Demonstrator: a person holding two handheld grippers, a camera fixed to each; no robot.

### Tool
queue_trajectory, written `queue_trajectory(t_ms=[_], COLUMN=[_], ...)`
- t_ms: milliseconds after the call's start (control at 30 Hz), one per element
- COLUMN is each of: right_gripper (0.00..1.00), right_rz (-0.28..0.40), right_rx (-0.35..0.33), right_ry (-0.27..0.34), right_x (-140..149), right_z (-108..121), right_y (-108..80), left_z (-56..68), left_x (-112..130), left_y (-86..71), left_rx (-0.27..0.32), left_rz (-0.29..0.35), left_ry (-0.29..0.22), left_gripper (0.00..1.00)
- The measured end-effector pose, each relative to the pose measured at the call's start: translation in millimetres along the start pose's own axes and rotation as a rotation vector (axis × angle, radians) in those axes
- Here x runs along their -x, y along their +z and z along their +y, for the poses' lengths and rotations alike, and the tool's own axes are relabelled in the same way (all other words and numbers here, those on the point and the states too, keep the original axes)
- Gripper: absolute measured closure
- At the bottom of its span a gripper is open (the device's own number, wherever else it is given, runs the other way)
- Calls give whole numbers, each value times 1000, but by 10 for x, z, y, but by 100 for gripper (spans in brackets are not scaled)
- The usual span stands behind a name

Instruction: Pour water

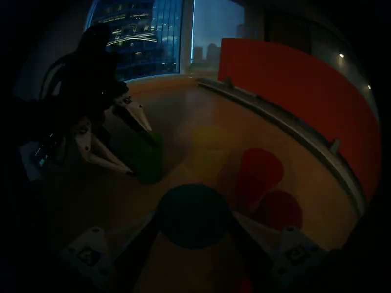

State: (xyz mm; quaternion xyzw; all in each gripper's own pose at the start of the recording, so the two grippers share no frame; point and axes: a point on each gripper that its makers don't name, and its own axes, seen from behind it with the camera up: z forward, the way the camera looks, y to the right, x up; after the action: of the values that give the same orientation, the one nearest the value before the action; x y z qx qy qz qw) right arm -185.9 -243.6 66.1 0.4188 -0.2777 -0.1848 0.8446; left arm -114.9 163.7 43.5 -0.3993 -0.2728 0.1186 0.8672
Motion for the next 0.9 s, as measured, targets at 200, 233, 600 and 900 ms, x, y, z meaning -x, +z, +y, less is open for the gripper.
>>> queue_trajectory(t_ms=[200, 233, 600, 900], right_gripper=[2, 2, 3, 3], right_rz=[0, 1, 63, 119], right_rx=[2, 2, 7, 40], right_ry=[5, 6, 10, 1], right_x=[2, -4, -205, -394], right_z=[-3, -7, -66, -85], right_y=[-10, -12, -173, -452], left_z=[-12, -10, 25, 89], left_x=[-43, -55, -222, -504], left_y=[-48, -59, -208, -411], left_rx=[-2, -2, -19, -44], left_rz=[11, 14, 45, 107], left_ry=[-1, -1, 10, 10], left_gripper=[12, 12, 13, 14])
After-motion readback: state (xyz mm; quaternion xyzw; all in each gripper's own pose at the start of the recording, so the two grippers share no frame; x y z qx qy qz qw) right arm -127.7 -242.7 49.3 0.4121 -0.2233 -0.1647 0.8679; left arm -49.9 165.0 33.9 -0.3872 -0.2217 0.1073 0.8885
